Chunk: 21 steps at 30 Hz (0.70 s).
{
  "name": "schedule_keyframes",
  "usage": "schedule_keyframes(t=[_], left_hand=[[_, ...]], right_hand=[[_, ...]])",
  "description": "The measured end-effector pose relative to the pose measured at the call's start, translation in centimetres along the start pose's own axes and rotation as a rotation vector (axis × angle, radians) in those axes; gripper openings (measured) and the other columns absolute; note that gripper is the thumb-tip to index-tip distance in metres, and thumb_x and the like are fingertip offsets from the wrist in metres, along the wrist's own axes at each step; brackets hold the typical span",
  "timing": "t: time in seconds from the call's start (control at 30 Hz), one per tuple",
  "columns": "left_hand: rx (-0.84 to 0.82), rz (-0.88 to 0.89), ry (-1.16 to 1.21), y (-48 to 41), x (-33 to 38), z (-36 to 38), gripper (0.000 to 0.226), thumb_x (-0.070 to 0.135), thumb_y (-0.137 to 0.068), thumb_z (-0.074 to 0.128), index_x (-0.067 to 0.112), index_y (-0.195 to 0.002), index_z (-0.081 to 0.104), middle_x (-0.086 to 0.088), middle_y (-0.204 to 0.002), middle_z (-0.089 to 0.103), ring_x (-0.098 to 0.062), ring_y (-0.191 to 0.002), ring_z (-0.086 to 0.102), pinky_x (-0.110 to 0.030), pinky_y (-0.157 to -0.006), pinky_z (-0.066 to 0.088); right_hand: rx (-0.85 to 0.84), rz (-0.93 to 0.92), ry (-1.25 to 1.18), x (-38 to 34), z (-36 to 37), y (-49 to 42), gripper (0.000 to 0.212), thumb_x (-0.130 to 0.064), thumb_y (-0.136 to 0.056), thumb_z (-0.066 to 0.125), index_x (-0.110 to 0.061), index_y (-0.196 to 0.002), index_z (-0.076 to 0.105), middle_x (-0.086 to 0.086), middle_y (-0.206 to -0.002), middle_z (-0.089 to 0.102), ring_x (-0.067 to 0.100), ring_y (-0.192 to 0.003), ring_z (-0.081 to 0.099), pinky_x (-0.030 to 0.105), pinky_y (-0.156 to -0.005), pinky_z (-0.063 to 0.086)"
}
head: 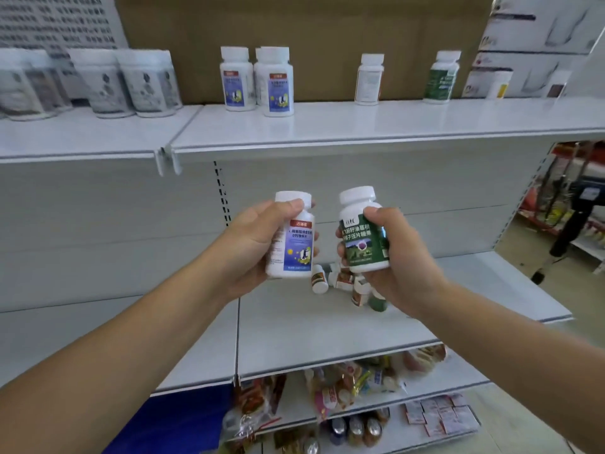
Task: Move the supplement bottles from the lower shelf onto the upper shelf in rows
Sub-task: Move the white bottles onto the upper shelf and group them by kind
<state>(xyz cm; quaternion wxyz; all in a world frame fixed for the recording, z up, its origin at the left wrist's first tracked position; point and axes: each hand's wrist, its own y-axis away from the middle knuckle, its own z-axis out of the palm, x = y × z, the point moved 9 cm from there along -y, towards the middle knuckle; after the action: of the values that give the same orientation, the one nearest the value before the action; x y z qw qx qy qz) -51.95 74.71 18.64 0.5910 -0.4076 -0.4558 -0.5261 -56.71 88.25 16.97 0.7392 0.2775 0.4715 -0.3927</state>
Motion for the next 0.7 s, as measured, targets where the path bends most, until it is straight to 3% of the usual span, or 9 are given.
schedule_keyframes(t=[0.07,0.17,0.27,0.37,0.5,0.6,0.7], left_hand=[[-0.005,0.073,-0.018,1.1,2.9,1.0,0.032,0.027,-0.085,0.058,0.007,-0.109,0.064,-0.010,-0.080,0.073,-0.020,-0.073,0.072,-0.038,-0.071,0.061],[0.026,0.160,-0.090,1.4,6.8,1.8,0.031,0.021,-0.096,0.045,0.002,-0.115,0.060,-0.007,-0.076,0.073,-0.019,-0.063,0.070,-0.031,-0.058,0.059],[0.072,0.297,-0.176,1.0,11.6,2.0,0.023,0.020,-0.096,0.047,0.004,-0.107,0.060,-0.005,-0.072,0.071,-0.017,-0.059,0.068,-0.029,-0.055,0.057],[0.133,0.407,-0.240,-0.3,16.0,1.4,0.012,0.020,-0.096,0.050,0.014,-0.095,0.060,-0.004,-0.072,0.070,-0.015,-0.062,0.069,-0.030,-0.060,0.060],[0.218,0.473,-0.338,-3.4,20.0,-0.9,0.017,0.021,-0.097,0.050,0.022,-0.088,0.065,0.005,-0.066,0.070,-0.011,-0.062,0.069,-0.035,-0.064,0.059],[0.231,0.471,-0.466,-6.2,21.7,-2.6,0.019,0.023,-0.096,0.054,0.022,-0.086,0.070,0.004,-0.070,0.071,-0.012,-0.066,0.069,-0.039,-0.069,0.059],[0.243,0.451,-0.538,-8.9,22.6,-4.4,0.017,0.019,-0.095,0.055,0.020,-0.088,0.071,-0.004,-0.080,0.071,-0.021,-0.075,0.066,-0.038,-0.073,0.056]], right_hand=[[-0.038,-0.064,-0.013,-2.7,1.4,0.5,0.025,-0.028,-0.088,0.054,-0.009,-0.103,0.058,0.007,-0.079,0.062,0.017,-0.065,0.059,0.032,-0.067,0.045],[-0.121,-0.149,-0.017,-6.6,3.5,0.4,0.037,-0.030,-0.073,0.058,-0.009,-0.103,0.059,0.007,-0.078,0.064,0.018,-0.066,0.060,0.029,-0.065,0.050],[-0.192,-0.230,0.050,-10.3,5.2,-0.6,0.035,-0.027,-0.072,0.058,-0.011,-0.103,0.059,0.007,-0.079,0.062,0.017,-0.065,0.060,0.028,-0.064,0.049],[-0.222,-0.286,0.107,-13.3,6.3,-2.4,0.034,-0.023,-0.071,0.058,-0.013,-0.103,0.058,0.006,-0.080,0.062,0.017,-0.065,0.061,0.027,-0.061,0.050],[-0.254,-0.341,0.225,-16.0,7.6,-5.7,0.015,-0.019,-0.090,0.052,-0.017,-0.103,0.058,-0.006,-0.069,0.066,0.008,-0.063,0.064,0.024,-0.063,0.050],[-0.299,-0.401,0.377,-17.4,8.6,-8.4,0.029,-0.028,-0.080,0.056,-0.020,-0.108,0.058,-0.008,-0.074,0.066,0.007,-0.068,0.063,0.024,-0.064,0.050],[-0.272,-0.436,0.556,-18.1,8.6,-11.2,0.024,-0.026,-0.091,0.059,-0.022,-0.114,0.056,-0.006,-0.085,0.066,0.006,-0.074,0.064,0.022,-0.065,0.052]])
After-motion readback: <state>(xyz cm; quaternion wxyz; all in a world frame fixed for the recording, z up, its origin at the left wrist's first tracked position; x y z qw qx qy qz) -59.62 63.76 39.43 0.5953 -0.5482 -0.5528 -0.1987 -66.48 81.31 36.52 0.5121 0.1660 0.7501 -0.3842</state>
